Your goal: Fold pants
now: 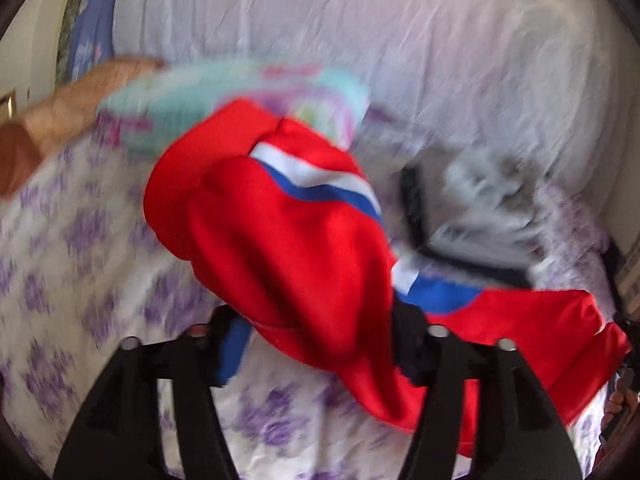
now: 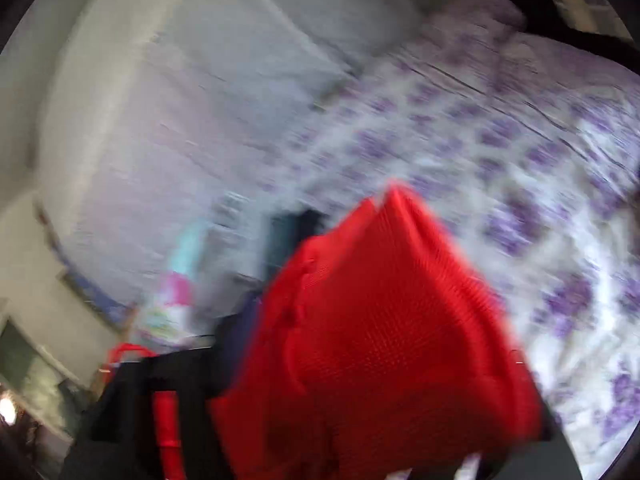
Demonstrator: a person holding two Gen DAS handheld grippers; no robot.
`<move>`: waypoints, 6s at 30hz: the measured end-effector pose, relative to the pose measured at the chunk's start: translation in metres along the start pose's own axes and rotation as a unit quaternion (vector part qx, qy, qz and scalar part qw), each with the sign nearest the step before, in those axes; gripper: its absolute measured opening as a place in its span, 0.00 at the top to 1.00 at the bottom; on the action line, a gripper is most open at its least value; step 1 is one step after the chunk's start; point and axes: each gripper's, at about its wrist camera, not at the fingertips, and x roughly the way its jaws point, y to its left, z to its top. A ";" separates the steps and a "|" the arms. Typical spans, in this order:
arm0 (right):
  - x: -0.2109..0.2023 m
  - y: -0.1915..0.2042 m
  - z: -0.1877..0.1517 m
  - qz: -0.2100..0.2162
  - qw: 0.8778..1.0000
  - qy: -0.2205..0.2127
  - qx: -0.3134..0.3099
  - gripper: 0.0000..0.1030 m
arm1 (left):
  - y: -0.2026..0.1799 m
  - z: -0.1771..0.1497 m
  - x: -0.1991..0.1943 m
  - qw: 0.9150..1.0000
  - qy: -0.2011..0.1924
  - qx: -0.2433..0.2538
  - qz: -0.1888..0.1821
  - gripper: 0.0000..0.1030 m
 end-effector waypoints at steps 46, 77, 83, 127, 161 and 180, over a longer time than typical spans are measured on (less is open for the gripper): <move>-0.034 0.132 -0.105 0.216 0.969 0.040 -0.118 0.91 | 0.092 -0.028 0.005 0.987 0.058 -0.135 -0.064 0.05; -0.159 0.073 -0.242 0.125 0.982 0.134 -0.035 0.34 | 0.123 -0.067 -0.038 0.949 0.142 -0.219 -0.174 0.05; -0.130 0.126 -0.230 0.088 0.978 0.148 -0.120 0.34 | 0.121 -0.079 -0.029 0.982 0.079 -0.134 -0.108 0.66; -0.086 0.151 -0.266 -0.070 0.944 0.246 -0.210 1.00 | 0.164 -0.108 -0.046 0.945 0.087 -0.197 -0.245 0.80; -0.172 0.004 -0.106 0.019 0.984 -0.024 -0.176 0.21 | 0.141 -0.134 -0.120 0.935 0.144 -0.145 -0.289 0.92; -0.069 0.104 -0.215 -0.124 0.960 0.161 -0.191 0.26 | 0.162 -0.181 -0.101 0.931 0.157 -0.146 -0.294 0.90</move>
